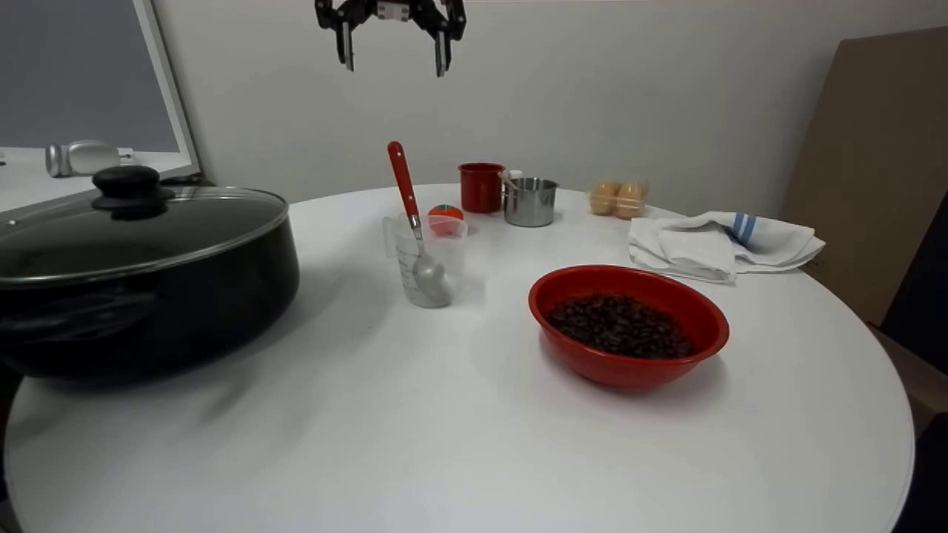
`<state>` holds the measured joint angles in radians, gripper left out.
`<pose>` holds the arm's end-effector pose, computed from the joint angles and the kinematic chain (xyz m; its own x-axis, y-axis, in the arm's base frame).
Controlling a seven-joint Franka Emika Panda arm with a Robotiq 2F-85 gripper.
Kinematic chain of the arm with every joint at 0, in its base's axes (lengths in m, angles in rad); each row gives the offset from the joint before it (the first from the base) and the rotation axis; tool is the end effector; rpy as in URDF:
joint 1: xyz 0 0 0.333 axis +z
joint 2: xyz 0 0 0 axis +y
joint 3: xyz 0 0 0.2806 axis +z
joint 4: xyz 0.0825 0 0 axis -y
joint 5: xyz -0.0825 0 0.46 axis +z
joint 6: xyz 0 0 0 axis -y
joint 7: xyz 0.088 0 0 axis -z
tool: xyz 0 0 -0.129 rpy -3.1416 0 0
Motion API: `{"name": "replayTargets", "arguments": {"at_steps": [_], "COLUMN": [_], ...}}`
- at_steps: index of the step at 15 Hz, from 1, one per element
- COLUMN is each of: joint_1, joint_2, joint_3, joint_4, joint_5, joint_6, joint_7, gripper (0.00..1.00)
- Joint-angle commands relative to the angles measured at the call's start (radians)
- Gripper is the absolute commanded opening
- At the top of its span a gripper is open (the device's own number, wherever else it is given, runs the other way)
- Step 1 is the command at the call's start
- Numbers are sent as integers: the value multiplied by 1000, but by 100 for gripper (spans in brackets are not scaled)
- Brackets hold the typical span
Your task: Use the orange spoon in the colourless cup to scoop and return some of the contents of the orange bowl
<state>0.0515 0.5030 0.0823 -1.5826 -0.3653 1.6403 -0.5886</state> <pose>0.6763 0.0437 0.2364 0.5778 0.6360 -0.5115 0.7353 -0.6777 -0.0121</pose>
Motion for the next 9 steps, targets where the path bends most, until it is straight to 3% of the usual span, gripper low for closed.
{"name": "replayTargets", "arguments": {"at_steps": [1,9], "joint_1": [19,40], "joint_2": [49,102], "joint_3": [9,7], "joint_4": [39,24], "joint_5": [-30,-106], "joint_6": [-14,-6], "joint_7": [-25,-50], "gripper": [100,100]}}
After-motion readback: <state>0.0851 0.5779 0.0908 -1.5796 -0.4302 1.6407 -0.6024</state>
